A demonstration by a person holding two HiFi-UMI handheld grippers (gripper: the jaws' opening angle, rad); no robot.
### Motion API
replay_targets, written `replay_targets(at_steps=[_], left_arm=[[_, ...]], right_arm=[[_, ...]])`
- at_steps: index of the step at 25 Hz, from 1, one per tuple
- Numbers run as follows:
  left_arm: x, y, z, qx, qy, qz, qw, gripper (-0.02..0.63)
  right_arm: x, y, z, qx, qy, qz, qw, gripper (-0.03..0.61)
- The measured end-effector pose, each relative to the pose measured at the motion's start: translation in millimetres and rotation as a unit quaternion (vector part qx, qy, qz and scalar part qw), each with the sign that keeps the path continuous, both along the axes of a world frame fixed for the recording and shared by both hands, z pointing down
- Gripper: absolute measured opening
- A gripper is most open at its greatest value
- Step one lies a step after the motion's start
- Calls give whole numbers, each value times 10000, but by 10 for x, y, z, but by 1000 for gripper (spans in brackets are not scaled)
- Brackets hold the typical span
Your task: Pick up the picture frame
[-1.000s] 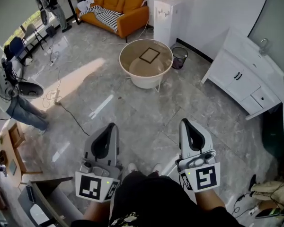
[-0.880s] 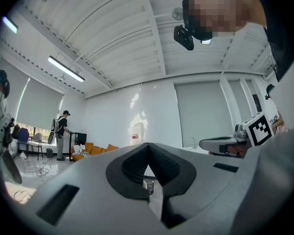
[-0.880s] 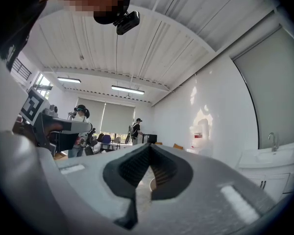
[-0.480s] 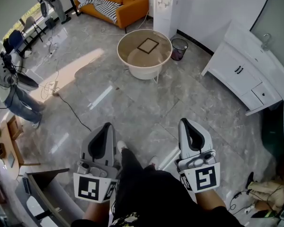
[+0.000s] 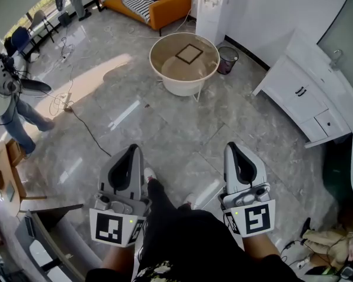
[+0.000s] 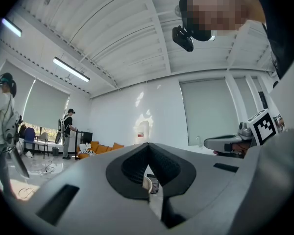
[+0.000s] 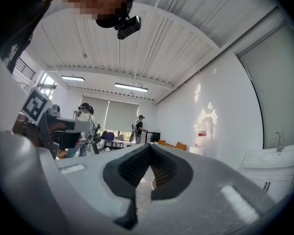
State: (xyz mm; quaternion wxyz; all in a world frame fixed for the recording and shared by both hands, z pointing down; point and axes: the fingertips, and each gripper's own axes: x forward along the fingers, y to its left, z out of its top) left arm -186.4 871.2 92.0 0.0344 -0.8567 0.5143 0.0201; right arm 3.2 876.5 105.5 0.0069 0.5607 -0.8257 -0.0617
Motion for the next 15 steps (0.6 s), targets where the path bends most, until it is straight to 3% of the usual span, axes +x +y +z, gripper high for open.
replay_targets(at_steps=[15], left_arm=[[-423, -878, -182, 82, -114, 152, 9998, 6]], right_arm=[[-409, -856, -154, 109, -187, 180, 9996, -5]])
